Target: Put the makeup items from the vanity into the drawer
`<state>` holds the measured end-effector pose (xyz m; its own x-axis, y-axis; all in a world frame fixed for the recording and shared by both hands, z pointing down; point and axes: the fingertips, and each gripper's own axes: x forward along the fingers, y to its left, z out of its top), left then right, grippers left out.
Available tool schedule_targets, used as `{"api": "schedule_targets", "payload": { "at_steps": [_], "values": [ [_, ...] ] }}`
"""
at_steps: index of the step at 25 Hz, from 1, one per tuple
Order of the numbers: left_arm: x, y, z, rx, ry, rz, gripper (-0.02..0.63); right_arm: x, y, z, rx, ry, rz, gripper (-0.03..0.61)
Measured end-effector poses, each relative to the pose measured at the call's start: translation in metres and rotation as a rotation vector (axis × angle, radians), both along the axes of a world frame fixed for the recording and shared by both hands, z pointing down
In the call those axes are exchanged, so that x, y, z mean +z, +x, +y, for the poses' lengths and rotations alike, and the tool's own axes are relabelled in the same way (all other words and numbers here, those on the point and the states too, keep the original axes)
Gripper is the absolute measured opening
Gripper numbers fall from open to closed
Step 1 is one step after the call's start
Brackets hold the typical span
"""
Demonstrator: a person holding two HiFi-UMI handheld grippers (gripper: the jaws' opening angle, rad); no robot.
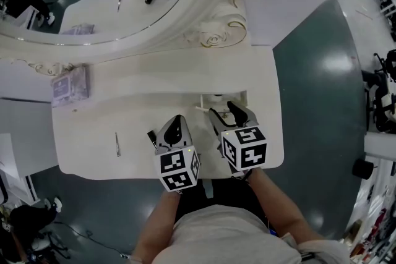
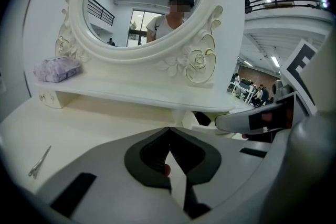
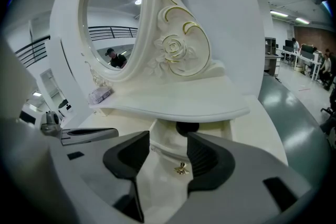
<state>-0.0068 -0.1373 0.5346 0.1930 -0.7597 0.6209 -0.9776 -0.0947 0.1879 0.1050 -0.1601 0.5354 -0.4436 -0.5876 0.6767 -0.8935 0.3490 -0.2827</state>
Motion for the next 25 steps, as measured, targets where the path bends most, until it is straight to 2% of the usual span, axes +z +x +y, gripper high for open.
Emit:
{"api": "schedule_targets", "payload": {
  "at_steps": [20,25],
  "values": [
    [-0.025,-0.004,0.014,0.005,0.058,0.006,0.005,-0.027,0.005,0.018,0.051,0.063,0.010,0.213],
    [-0.036,-0.007,0.018,0.005,0.085,0.009,0.005,-0.037,0.004,0.025,0.061,0.083,0.009,0.175]
  ]
}}
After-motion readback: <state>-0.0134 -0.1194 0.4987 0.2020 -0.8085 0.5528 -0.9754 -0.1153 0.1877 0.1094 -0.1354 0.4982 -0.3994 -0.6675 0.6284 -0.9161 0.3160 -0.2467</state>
